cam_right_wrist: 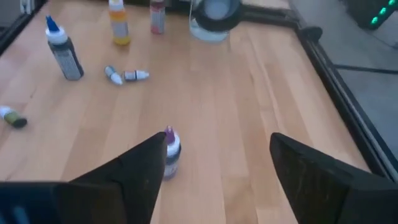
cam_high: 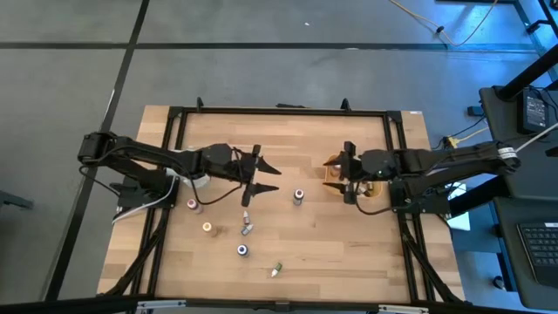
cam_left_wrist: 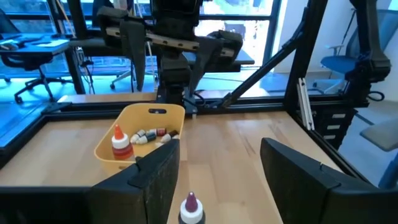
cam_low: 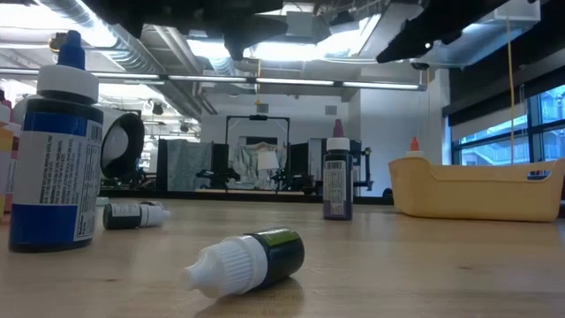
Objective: Pick & Place food coloring
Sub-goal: Put the violet food coloring into the yellow bin
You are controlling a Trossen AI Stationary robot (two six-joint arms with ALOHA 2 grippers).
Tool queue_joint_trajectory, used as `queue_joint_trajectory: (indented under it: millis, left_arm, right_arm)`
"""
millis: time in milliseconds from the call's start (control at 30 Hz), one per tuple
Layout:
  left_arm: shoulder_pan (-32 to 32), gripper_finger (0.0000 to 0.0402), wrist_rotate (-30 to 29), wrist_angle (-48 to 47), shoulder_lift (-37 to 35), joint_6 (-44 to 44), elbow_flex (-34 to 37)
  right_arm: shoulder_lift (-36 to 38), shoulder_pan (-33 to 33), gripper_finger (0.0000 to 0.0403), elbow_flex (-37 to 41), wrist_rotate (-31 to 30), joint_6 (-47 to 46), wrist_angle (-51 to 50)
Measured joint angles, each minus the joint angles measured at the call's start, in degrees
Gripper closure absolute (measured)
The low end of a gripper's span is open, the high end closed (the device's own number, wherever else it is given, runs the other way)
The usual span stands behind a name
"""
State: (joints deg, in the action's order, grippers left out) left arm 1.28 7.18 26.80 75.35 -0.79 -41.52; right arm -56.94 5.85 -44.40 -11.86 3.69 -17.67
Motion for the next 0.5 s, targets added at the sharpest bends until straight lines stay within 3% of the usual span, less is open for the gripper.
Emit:
queue_joint_trajectory:
  millis: [167, 500]
  left_arm:
    - [0.0, 0.0179, -0.08, -0.43, 0.0, 0.01, 0.0]
    - [0.0, 0.0178, -0.09, -1.48, 0.02, 0.01, 0.0]
  right_arm:
    - [-5.72, -1.2, 0.0125, -3.44, 7.1, 1.47, -0.52]
    - [-23.01, -1.18, 0.014, -9.45, 8.98, 5.74, -0.5]
